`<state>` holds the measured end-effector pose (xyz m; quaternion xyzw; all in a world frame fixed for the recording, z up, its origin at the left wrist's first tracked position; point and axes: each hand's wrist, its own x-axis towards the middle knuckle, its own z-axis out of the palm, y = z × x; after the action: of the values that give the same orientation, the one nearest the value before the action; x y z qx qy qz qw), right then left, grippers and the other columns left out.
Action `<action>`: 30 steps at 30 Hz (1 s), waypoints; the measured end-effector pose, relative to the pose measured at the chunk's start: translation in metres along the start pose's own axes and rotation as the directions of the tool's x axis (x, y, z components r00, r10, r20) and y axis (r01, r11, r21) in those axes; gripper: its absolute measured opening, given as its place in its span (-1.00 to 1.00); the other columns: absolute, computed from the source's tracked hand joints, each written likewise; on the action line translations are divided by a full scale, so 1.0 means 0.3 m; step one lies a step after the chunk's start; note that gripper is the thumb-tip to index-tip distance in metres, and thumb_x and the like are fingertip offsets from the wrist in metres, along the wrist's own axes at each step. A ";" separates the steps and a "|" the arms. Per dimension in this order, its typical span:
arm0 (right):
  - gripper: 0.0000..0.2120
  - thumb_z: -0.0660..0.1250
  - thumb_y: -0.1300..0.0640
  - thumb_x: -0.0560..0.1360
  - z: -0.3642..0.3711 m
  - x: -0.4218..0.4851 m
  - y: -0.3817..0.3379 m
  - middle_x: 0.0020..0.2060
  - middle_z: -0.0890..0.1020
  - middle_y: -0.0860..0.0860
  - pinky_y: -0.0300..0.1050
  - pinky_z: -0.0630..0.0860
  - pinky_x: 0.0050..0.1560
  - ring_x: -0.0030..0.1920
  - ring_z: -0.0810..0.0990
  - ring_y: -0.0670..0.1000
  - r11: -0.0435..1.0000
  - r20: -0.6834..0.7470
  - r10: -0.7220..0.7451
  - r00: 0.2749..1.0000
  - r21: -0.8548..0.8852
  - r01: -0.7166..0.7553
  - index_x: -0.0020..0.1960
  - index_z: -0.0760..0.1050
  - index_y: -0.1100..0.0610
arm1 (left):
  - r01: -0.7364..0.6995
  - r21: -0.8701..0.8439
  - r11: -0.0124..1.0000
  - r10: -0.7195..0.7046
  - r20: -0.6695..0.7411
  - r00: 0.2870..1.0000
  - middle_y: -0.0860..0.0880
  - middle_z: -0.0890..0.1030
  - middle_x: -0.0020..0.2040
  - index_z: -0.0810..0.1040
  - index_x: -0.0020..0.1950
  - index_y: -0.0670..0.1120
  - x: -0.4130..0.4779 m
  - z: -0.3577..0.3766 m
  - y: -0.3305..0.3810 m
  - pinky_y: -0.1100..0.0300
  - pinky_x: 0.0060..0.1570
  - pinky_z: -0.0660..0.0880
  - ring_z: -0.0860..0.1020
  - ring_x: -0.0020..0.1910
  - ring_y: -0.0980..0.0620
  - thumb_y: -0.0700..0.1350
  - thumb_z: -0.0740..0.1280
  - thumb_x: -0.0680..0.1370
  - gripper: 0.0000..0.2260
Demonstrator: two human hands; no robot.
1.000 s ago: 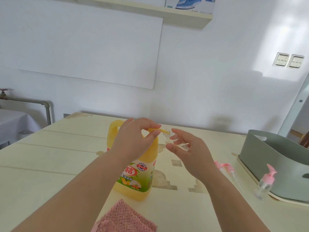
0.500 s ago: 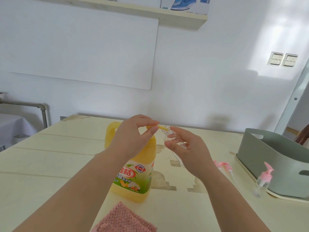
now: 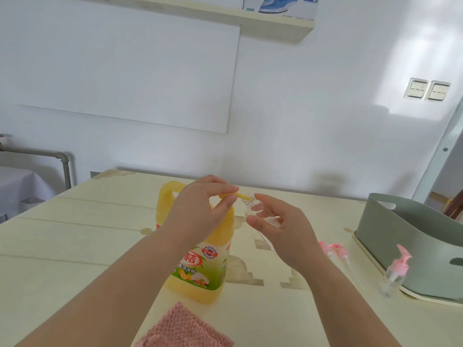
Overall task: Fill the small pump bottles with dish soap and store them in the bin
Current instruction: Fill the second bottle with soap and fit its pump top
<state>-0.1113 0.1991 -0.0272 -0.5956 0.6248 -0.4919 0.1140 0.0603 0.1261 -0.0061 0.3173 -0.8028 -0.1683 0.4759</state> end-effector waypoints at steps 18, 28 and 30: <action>-0.62 0.45 -0.02 0.44 -0.002 -0.002 -0.013 -0.05 0.65 -0.22 -0.55 0.37 -0.10 -0.03 0.56 -0.28 1.000 -0.004 -0.009 1.000 0.016 0.009 0.24 0.50 -0.14 | -0.051 -0.050 0.997 0.043 -0.159 0.986 0.31 0.52 0.07 0.65 0.10 0.06 -0.016 0.045 -0.011 0.65 0.09 0.24 0.40 0.13 0.43 -0.04 0.34 0.53 -0.82; -0.62 0.47 0.01 0.43 0.008 -0.003 0.003 -0.06 0.64 -0.23 -0.36 0.41 -0.01 -0.03 0.58 -0.24 1.000 0.000 0.012 1.000 0.017 -0.012 0.22 0.51 -0.15 | -0.059 0.017 0.998 0.062 -0.188 0.980 0.21 0.59 0.06 0.65 0.11 0.03 -0.034 0.061 -0.017 0.64 0.09 0.25 0.47 0.09 0.34 -0.08 0.35 0.53 -0.82; -0.61 0.46 -0.01 0.43 0.003 -0.003 -0.005 -0.06 0.63 -0.24 -0.32 0.42 -0.05 -0.03 0.56 -0.26 1.000 0.003 0.018 1.000 0.012 -0.018 0.24 0.51 -0.15 | -0.015 0.026 1.000 0.019 -0.142 0.990 0.20 0.60 0.10 0.64 0.11 0.06 -0.028 0.046 -0.001 0.63 0.09 0.24 0.49 0.11 0.30 -0.05 0.34 0.53 -0.82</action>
<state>-0.1094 0.1996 -0.0269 -0.5898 0.6270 -0.4939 0.1228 0.0513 0.1310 -0.0183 0.3275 -0.7716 -0.1311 0.5294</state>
